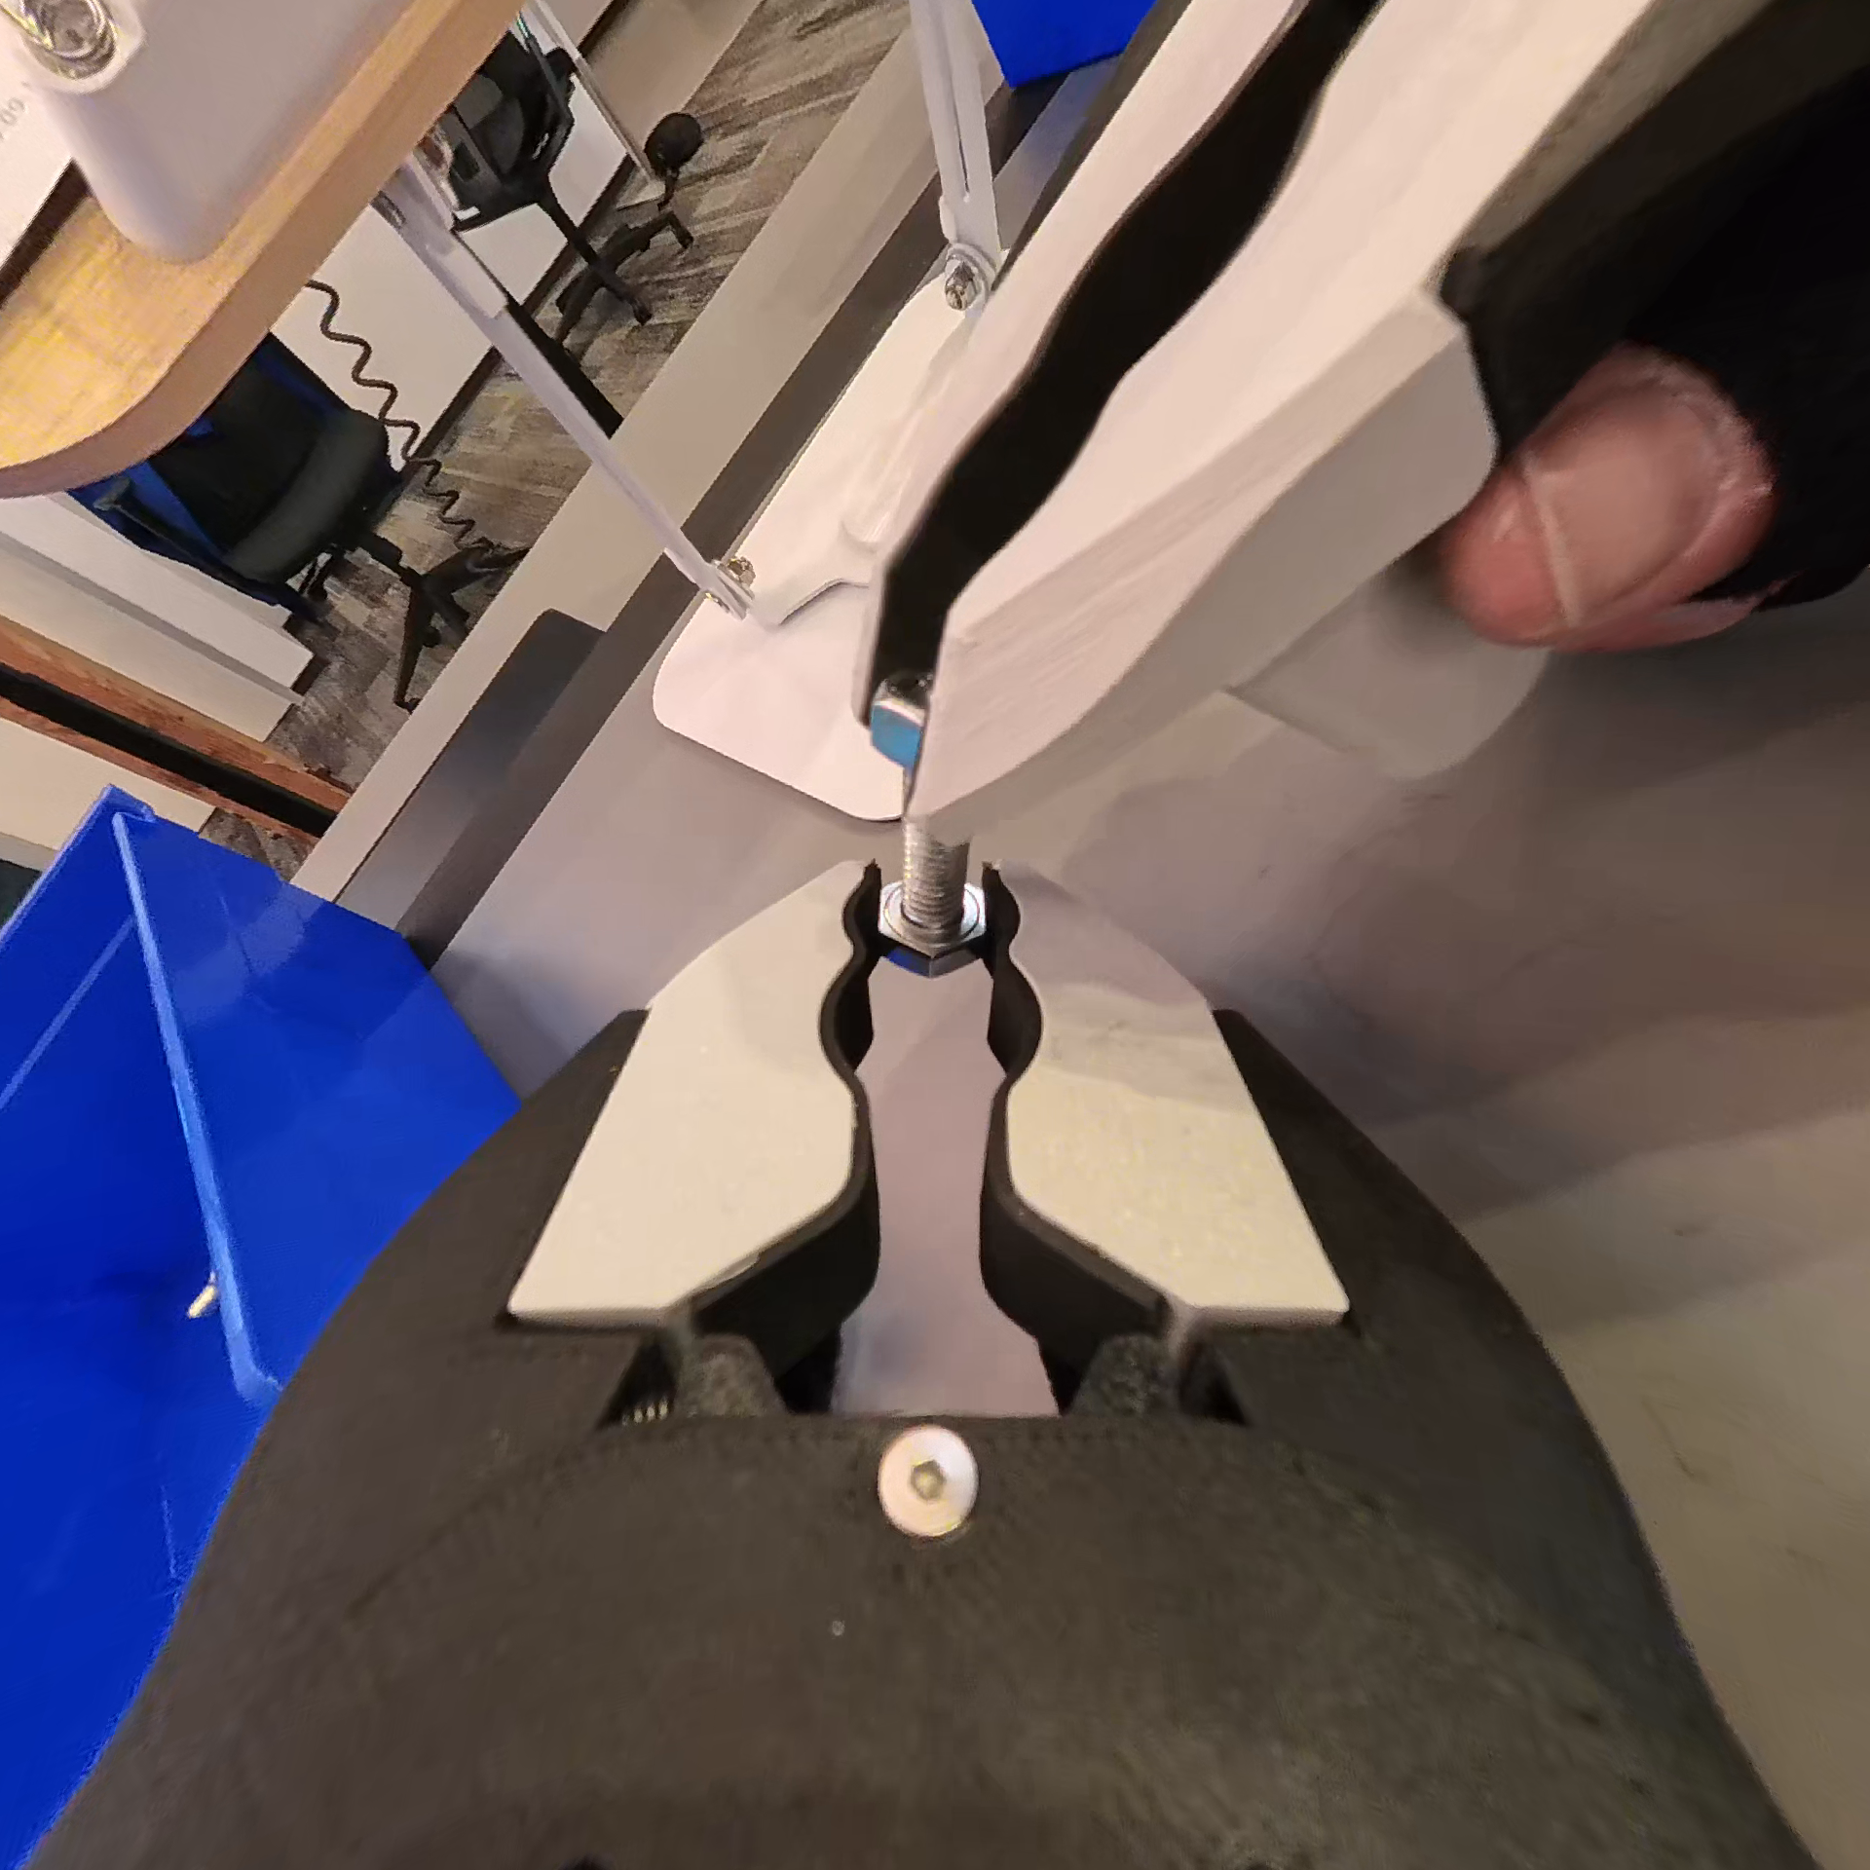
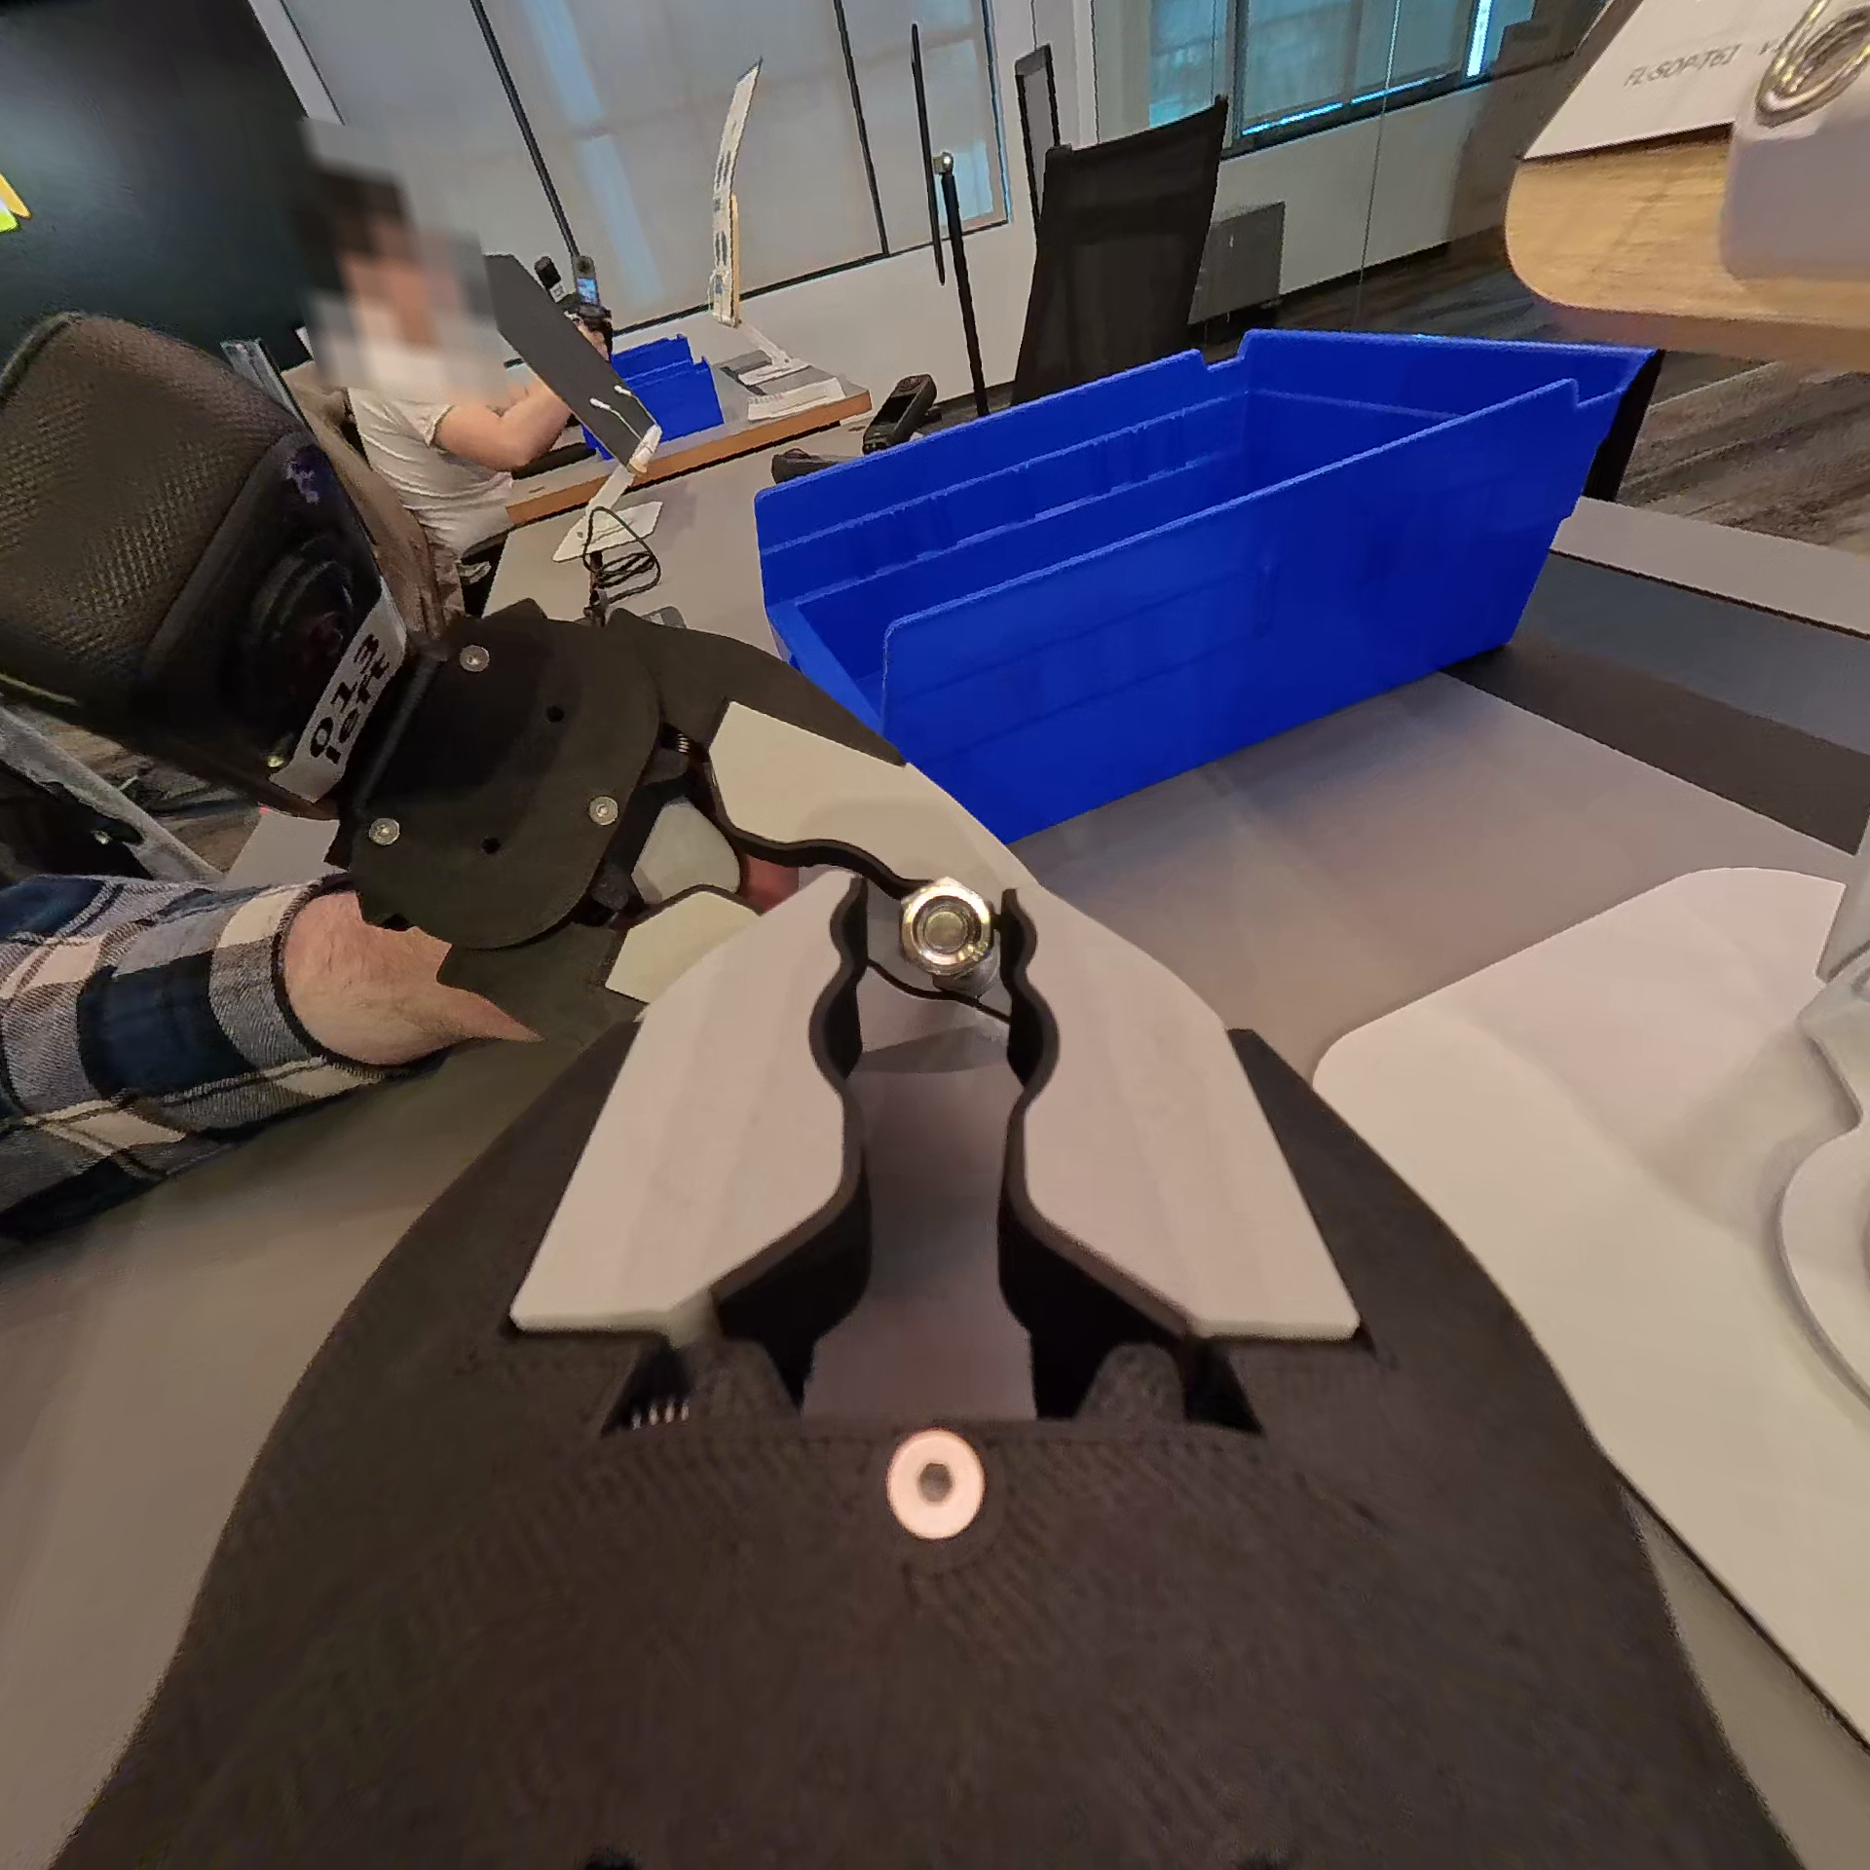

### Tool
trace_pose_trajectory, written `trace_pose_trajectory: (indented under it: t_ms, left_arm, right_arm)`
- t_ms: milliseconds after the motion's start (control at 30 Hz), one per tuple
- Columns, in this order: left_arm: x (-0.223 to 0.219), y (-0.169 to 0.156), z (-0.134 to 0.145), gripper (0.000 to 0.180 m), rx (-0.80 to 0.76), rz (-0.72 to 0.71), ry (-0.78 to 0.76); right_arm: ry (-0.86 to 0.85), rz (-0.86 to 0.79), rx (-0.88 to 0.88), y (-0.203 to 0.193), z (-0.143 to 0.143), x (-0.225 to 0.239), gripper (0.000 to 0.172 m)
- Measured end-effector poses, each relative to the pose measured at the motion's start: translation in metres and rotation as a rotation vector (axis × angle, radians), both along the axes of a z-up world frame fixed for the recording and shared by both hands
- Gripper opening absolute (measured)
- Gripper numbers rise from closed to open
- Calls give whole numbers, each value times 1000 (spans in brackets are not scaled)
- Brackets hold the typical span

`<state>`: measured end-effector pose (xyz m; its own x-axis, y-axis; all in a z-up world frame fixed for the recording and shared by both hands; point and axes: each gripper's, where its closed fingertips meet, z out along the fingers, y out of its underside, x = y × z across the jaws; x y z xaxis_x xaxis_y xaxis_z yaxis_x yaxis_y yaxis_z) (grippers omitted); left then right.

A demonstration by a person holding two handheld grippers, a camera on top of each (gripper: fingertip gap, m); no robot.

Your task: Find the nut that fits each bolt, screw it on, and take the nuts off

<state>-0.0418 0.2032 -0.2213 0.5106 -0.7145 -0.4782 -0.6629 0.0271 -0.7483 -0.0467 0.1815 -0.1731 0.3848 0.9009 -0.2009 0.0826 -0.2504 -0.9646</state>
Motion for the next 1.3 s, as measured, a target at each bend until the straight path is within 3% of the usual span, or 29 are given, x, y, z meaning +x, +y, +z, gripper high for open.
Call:
trace_pose_trajectory:
  t_ms: [333,533,767,1300]
  left_arm:
    - [5,-4,-1,18,-53,-28,-48]
    - [19,-16,11,18,-262,-135,-342]
    - [27,-28,26,18,-393,-243,-543]
    - [29,-31,26,18,-442,-267,-568]
  right_arm:
    - [16,9,36,-1,6,-2,46]
    - [75,84,116,-7,17,-2,60]
    - [135,191,136,-21,26,-8,68]
    - [107,209,150,-27,23,-13,66]
